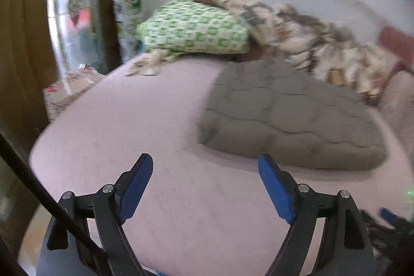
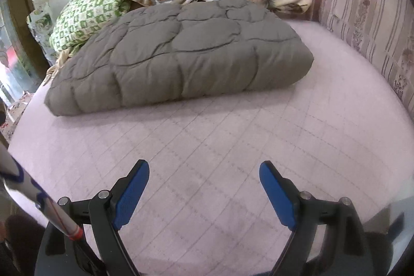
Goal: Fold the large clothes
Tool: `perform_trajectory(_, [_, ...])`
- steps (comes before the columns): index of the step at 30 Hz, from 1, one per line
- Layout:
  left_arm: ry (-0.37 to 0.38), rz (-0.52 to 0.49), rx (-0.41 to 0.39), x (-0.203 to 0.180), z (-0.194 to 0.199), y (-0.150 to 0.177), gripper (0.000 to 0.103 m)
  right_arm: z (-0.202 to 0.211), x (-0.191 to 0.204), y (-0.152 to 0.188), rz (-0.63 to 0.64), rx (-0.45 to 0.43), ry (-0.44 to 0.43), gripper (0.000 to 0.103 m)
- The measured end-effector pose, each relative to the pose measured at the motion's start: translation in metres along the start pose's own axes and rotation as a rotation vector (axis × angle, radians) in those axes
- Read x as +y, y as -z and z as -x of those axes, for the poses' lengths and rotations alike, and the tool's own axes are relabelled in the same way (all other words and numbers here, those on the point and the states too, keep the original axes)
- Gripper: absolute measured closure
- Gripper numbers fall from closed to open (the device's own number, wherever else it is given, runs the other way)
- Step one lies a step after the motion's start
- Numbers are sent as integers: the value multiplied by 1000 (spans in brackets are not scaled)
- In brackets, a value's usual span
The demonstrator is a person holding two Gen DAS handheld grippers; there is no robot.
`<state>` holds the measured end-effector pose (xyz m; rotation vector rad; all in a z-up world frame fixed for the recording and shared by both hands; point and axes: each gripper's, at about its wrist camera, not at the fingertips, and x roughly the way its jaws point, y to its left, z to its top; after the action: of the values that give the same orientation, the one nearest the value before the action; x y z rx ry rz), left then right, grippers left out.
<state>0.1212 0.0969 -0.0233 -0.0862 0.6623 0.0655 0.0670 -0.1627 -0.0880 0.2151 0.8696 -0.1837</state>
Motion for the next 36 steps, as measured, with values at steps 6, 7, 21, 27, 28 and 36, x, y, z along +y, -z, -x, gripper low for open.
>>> perform_trajectory(6, [-28,-66,-29,-31,44,2,20,22,1,9,30,-67,33,13])
perform_trajectory(7, [-76,-76,-71,-36,53,4,20,26,-2,9,23,-71,35,13])
perform_trajectory(21, [-107,-15,-168,-38,90,1,10,46,-10,22,-10,-82,54,13])
perform_trajectory(27, [-119,3,-142,-34,84,4,10,52,4,24,44,-109,74,13])
perform_trajectory(28, [-137,-10,-122,-36,79,4,10,52,7,24,57,-110,78,13])
perform_trajectory(36, [-120,-62,-38,-43,60,15,10,46,19,27,102,-91,97,13])
